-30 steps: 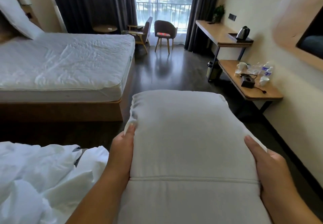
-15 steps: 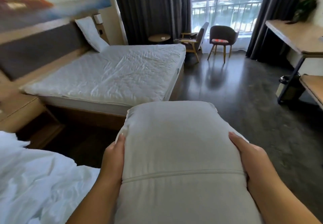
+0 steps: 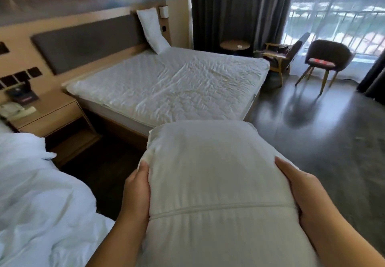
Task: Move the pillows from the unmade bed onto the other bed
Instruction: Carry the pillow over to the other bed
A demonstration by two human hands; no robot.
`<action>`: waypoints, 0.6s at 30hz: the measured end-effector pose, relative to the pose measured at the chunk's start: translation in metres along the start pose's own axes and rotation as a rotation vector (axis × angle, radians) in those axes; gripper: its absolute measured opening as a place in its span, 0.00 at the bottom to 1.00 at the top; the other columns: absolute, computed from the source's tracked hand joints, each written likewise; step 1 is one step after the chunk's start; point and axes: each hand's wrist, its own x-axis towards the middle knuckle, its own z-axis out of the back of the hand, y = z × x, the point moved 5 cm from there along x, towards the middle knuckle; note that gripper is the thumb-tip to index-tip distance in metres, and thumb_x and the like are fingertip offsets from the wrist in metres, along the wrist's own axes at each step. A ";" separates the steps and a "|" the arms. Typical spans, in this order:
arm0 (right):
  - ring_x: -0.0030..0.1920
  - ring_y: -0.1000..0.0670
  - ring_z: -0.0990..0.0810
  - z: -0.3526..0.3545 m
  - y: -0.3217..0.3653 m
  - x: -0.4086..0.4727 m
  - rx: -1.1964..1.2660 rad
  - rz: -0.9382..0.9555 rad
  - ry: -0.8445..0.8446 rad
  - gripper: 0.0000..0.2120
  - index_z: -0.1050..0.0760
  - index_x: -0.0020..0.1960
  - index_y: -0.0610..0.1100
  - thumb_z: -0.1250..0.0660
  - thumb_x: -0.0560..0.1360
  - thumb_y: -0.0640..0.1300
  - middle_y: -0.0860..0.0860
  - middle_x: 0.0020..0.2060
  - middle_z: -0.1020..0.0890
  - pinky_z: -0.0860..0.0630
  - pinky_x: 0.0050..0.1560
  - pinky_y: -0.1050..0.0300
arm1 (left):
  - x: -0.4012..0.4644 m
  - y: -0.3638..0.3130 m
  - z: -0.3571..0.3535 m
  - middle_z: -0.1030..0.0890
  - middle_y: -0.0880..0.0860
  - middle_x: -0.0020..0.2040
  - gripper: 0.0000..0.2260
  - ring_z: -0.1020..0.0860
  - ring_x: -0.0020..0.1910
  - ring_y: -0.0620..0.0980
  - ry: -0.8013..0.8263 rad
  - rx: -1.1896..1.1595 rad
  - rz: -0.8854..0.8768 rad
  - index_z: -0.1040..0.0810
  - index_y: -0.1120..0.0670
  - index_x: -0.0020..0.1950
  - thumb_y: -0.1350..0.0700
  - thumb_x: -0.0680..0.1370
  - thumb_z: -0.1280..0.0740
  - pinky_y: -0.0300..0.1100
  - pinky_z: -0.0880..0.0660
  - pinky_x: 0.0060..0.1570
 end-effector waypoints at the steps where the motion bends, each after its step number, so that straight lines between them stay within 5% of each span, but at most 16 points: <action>1: 0.48 0.43 0.13 -0.012 0.011 0.013 -0.021 0.019 -0.002 0.18 0.15 0.55 0.44 0.26 0.73 0.56 0.46 0.44 0.12 0.20 0.57 0.47 | 0.019 -0.005 -0.004 0.15 0.50 0.50 0.15 0.17 0.51 0.51 0.004 -0.024 0.013 0.19 0.45 0.57 0.42 0.83 0.43 0.50 0.22 0.50; 13: 0.42 0.43 0.13 -0.151 0.061 0.157 -0.141 -0.005 0.105 0.14 0.16 0.49 0.42 0.27 0.75 0.54 0.45 0.39 0.12 0.21 0.41 0.53 | 0.177 -0.037 -0.010 0.14 0.48 0.50 0.17 0.17 0.51 0.49 -0.061 0.004 0.035 0.18 0.44 0.55 0.38 0.82 0.44 0.48 0.22 0.51; 18: 0.45 0.42 0.13 -0.219 0.072 0.234 -0.155 -0.067 0.232 0.16 0.16 0.50 0.43 0.25 0.73 0.55 0.45 0.41 0.12 0.19 0.47 0.51 | 0.234 -0.059 -0.008 0.18 0.48 0.54 0.15 0.19 0.53 0.50 -0.214 0.034 0.036 0.24 0.43 0.58 0.38 0.82 0.45 0.52 0.24 0.59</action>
